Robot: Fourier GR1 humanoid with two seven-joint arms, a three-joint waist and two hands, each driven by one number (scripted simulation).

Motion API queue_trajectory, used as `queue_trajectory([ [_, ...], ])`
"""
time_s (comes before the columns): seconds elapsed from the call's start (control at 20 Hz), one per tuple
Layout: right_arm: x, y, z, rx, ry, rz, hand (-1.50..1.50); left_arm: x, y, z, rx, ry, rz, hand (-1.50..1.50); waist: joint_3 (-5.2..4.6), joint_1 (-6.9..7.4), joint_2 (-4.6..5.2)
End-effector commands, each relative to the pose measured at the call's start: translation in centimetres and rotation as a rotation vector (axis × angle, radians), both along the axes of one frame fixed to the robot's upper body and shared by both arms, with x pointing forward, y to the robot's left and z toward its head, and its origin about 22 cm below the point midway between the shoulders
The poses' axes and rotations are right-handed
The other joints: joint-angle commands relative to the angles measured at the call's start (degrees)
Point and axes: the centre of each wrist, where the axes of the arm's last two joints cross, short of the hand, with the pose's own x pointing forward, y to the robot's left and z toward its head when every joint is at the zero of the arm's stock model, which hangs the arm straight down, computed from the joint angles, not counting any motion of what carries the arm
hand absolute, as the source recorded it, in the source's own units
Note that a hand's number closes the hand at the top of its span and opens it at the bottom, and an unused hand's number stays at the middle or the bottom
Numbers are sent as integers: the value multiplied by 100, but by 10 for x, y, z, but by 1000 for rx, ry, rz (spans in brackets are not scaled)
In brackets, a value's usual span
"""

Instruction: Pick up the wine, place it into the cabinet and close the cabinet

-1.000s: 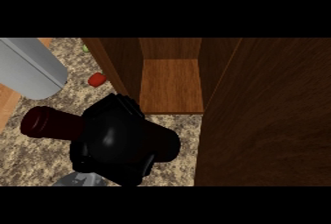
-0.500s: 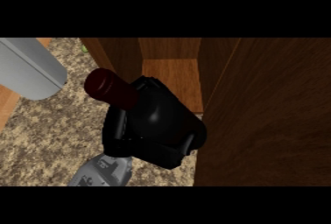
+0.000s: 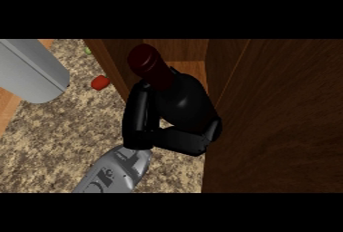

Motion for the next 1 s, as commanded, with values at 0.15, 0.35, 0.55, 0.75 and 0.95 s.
queue_trajectory([
  [0.15, -31, -13, 5, 22, -55, 44, -150, 4, -4, -18, -12, 21, 37, 150, 2, -17, 3],
  [0.35, -21, -12, 13, 16, -45, 54, -150, 5, -10, -43, -43, 33, 57, 150, -2, -37, 15],
  [0.55, -26, -12, 7, 26, -62, 36, -150, 13, -3, -37, -79, 42, 65, 150, -1, -1, 4],
  [0.75, -30, -5, 12, 16, -59, 43, -150, 13, -10, -64, -37, 56, 60, 150, -4, -17, 6],
  [0.95, -22, -13, 14, 20, -68, 28, -150, 16, -2, -81, 45, 27, 86, 150, -2, 21, 2],
])
